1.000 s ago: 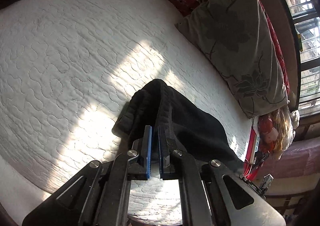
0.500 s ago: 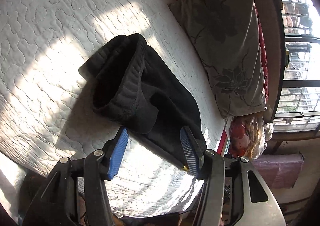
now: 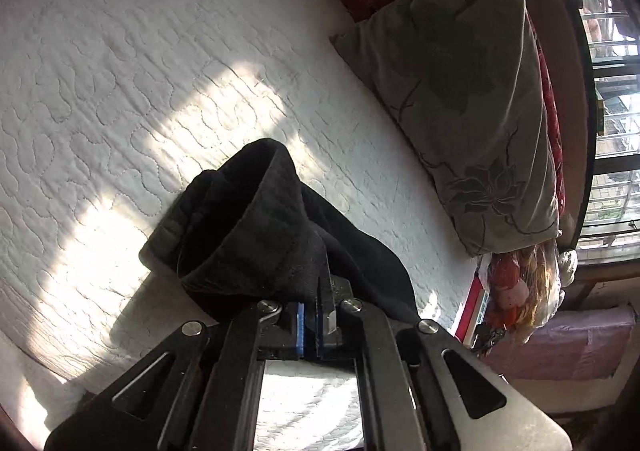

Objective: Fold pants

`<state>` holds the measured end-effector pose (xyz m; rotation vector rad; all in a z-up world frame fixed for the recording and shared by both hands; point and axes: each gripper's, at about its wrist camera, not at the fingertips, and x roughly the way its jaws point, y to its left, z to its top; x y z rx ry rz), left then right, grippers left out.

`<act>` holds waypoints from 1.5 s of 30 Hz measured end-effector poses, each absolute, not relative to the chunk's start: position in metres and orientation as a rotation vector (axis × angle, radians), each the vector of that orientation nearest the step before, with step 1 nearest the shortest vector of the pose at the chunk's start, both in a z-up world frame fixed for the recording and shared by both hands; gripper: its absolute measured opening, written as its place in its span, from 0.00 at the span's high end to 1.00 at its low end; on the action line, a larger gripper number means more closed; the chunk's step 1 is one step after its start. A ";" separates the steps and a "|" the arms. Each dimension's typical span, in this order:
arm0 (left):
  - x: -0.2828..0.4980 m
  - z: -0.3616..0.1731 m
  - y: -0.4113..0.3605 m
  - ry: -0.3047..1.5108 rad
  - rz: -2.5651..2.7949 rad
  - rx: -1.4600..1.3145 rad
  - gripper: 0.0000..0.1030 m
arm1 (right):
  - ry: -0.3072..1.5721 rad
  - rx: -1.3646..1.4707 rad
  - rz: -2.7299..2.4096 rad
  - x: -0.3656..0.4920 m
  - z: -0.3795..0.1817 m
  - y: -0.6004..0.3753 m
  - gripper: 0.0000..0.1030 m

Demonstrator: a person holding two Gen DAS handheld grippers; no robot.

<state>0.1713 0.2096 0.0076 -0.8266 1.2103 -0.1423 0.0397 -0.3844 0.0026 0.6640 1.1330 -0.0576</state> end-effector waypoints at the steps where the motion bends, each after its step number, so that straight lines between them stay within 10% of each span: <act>1: 0.172 0.018 0.210 1.184 -0.147 -0.795 0.99 | 1.105 0.686 -0.047 0.039 0.010 -0.388 0.90; 14: 0.135 -0.072 0.227 1.356 -0.103 -0.795 0.98 | 1.214 0.606 -0.089 0.020 -0.025 -0.379 0.90; 31: 0.131 0.019 0.248 1.218 -0.222 -0.707 0.97 | 1.086 0.439 0.078 0.057 0.055 -0.337 0.61; 35: 0.176 0.017 0.240 1.261 -0.243 -0.610 0.70 | 1.151 0.325 0.123 0.097 0.041 -0.300 0.63; 45: 0.216 -0.021 0.221 1.372 -0.241 -0.528 0.69 | 1.229 0.487 -0.102 0.088 0.003 -0.379 0.51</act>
